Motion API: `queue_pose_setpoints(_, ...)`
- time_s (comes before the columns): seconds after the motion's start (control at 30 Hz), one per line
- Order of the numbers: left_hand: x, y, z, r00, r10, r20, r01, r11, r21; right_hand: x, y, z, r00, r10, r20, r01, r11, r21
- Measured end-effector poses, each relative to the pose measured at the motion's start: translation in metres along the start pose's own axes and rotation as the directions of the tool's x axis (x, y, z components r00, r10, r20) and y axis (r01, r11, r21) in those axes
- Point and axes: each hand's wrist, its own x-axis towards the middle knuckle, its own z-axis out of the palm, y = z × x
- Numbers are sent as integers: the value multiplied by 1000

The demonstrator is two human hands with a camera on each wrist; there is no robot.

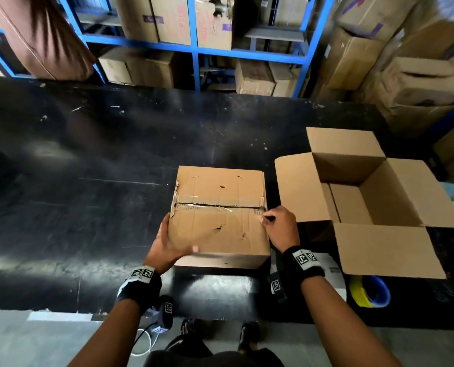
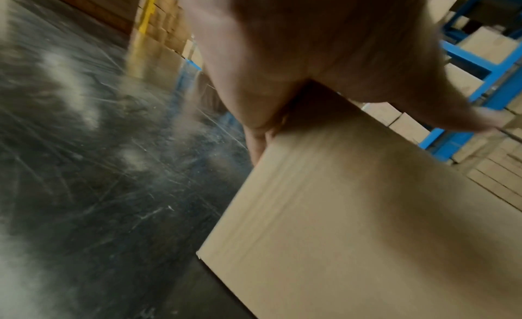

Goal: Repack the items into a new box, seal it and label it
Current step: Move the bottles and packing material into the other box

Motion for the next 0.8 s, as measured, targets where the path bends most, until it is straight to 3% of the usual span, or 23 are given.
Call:
queue_pose_setpoints(0.1, -4, -3, -6, 997, 21, 79, -24, 999, 36, -2, -3, -2, 1000, 4, -19, -3, 1000, 14)
queue_pose_setpoints(0.27, -11, 1, -2, 998, 62, -2, -62, 998, 14, -23, -13, -25, 998, -55, -15, 57, 965, 256)
queue_pose_setpoints(0.4, -14, 2, 0, 993, 89, -82, -91, 995, -26, -44, -21, -50, 998, -22, 54, -11, 839, 543)
queue_pose_setpoints(0.53, -24, -17, -6, 996, 83, -26, -85, 988, -130, -71, -10, -67, 984, -25, 176, -107, 709, 697)
queue_pose_setpoints(0.7, -41, -46, -39, 986, 160, -48, -160, 987, 7, -90, 14, -48, 932, -151, 331, -27, 879, 476)
queue_pose_setpoints(0.8, -41, -41, -49, 980, 169, -106, -162, 984, 68, -88, 27, -26, 908, -274, 316, 195, 946, 258)
